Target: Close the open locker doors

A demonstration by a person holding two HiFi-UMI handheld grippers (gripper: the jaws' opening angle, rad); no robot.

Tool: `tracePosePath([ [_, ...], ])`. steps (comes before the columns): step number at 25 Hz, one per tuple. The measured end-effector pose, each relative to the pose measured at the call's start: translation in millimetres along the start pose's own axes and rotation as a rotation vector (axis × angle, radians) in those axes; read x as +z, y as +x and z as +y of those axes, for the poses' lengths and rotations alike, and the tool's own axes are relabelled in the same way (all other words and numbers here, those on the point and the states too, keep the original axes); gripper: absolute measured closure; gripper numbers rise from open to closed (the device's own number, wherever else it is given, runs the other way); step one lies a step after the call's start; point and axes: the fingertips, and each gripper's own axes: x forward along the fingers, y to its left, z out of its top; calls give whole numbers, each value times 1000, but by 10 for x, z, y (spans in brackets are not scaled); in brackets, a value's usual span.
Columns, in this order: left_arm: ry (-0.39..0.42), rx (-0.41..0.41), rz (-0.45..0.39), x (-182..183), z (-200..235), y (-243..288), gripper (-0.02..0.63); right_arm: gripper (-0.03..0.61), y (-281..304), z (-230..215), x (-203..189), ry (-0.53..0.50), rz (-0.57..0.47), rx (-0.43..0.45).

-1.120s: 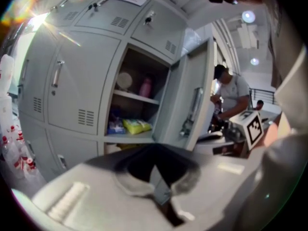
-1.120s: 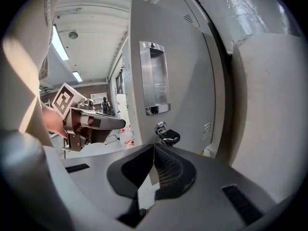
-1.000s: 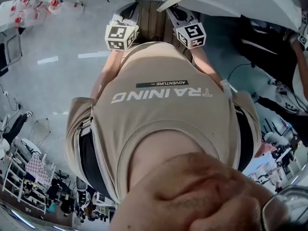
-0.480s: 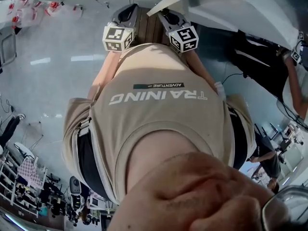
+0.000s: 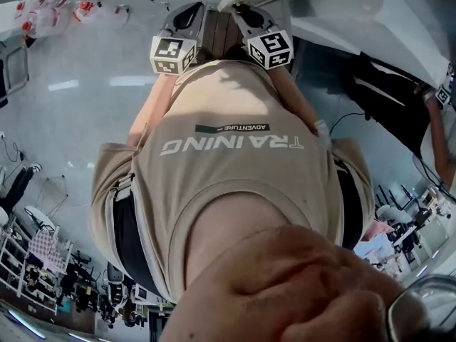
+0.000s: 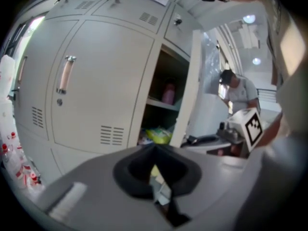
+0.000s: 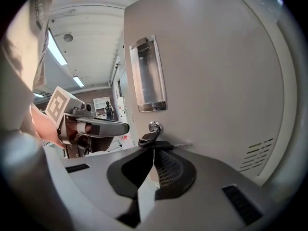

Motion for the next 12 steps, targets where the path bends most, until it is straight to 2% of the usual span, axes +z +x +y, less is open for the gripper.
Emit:
tracePosePath([
  [8, -32, 53, 3, 123, 26, 120, 618, 563, 259, -141, 131, -6, -3, 67],
  [12, -19, 90, -1, 216, 107, 150, 618, 563, 389, -191, 192, -11, 6, 106],
])
